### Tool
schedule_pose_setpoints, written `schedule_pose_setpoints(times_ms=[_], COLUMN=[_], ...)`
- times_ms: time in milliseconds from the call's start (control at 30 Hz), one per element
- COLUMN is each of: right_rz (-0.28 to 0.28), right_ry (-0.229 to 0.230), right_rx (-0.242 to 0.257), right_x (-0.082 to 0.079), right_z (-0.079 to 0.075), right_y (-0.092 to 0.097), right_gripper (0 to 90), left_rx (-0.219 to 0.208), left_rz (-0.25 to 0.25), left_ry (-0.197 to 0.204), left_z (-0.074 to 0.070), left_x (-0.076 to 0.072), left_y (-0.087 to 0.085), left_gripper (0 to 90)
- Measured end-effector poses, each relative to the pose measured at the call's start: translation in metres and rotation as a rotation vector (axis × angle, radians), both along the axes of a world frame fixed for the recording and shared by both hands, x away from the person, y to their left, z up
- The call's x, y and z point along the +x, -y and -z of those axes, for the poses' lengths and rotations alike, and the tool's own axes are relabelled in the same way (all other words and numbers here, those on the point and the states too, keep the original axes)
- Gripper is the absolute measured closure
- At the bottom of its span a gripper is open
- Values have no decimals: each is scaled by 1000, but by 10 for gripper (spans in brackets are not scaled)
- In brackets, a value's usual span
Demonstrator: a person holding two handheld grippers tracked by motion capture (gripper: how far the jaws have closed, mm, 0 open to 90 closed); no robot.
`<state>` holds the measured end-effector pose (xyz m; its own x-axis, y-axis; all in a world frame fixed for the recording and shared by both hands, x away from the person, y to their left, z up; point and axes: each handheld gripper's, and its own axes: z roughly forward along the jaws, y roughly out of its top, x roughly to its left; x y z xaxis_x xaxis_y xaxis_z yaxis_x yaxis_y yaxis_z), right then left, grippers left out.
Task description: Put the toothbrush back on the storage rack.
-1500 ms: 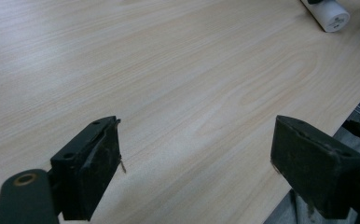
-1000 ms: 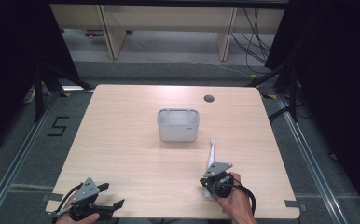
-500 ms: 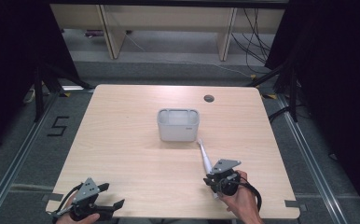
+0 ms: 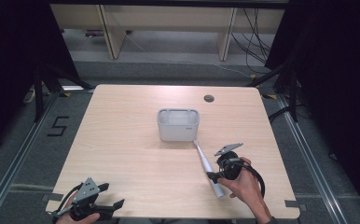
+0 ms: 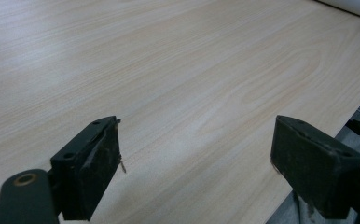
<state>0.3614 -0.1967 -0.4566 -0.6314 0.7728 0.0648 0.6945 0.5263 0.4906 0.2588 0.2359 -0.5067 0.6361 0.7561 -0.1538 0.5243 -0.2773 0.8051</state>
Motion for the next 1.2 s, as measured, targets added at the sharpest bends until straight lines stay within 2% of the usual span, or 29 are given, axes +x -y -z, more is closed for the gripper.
schedule_pose_setpoints(times_ms=[67,100,133,167,200,233,267,300,367,400,433,467,500,533,567,633,667,700,733,767,800,833,900,933,1033,1067,1100,1133,1200], right_rz=[-4,3,-14,-8,-8,-24,-24,2,-38,-31,-50,-31,-54,-54,-49,-44,-68,-43,-71,-40,-67,-68,-97,-84,-93,-64,-109,-118,-121], right_ry=[-12,-38,-35,-36,-36,-52,-52,-72,-56,-63,-63,-76,-78,-78,-85,-98,-85,-103,-98,-120,-107,-115,-90,-118,-112,-144,-123,-97,-110], right_rx=[-7,-25,-32,-53,-53,-58,-58,-58,-71,-73,-72,-78,-89,-89,-107,-99,-103,-119,-113,-116,-120,-128,-134,-141,-157,-152,-153,-161,-164], right_x=[2,4,7,9,9,11,11,10,14,14,16,15,17,17,18,19,21,20,22,21,23,23,26,25,26,25,28,29,30], right_z=[1,2,3,3,3,5,5,5,8,8,9,8,10,10,10,11,12,11,13,13,14,15,17,17,17,16,17,18,18], right_y=[-2,-6,-6,-8,-8,-10,-10,-12,-11,-12,-12,-14,-15,-15,-15,-16,-16,-17,-18,-20,-19,-20,-20,-22,-22,-24,-23,-23,-24], right_gripper=[411,409,409,412,412,413,413,417,429,437,440,442,458,458,466,472,478,486,492,496,499,508,521,534,540,549,561,568,581], left_rx=[-2,-3,-3,-3,4,-4,10,3,-3,-3,-1,3,2,2,-1,-3,-3,-3,2,2,-4,2,10,11,0,11,10,11,3], left_rz=[-2,-3,-2,-2,3,-5,0,-1,0,-1,-1,0,1,0,-1,-1,-1,0,0,0,1,-1,0,0,-2,1,1,1,2], left_ry=[1,0,1,1,2,12,0,5,2,2,-2,-2,-1,-2,-2,2,1,1,-2,-2,3,2,1,1,10,1,0,0,4], left_z=[0,0,0,0,-1,0,-1,-1,0,0,-1,-1,-1,-1,-1,0,0,0,-1,-1,0,-1,-1,-1,0,-1,-1,-1,-1], left_x=[0,0,0,0,0,0,0,0,0,0,0,0,0,0,0,0,0,0,0,0,0,0,0,0,0,0,0,0,0], left_y=[0,-1,-1,-1,-1,0,-1,-1,0,0,0,0,0,0,0,0,0,0,0,0,0,0,-1,-1,0,-1,-1,-1,-1], left_gripper=[151,151,151,151,151,151,151,150,150,151,151,151,151,151,151,151,151,151,151,150,151,151,150,151,151,150,150,150,151])
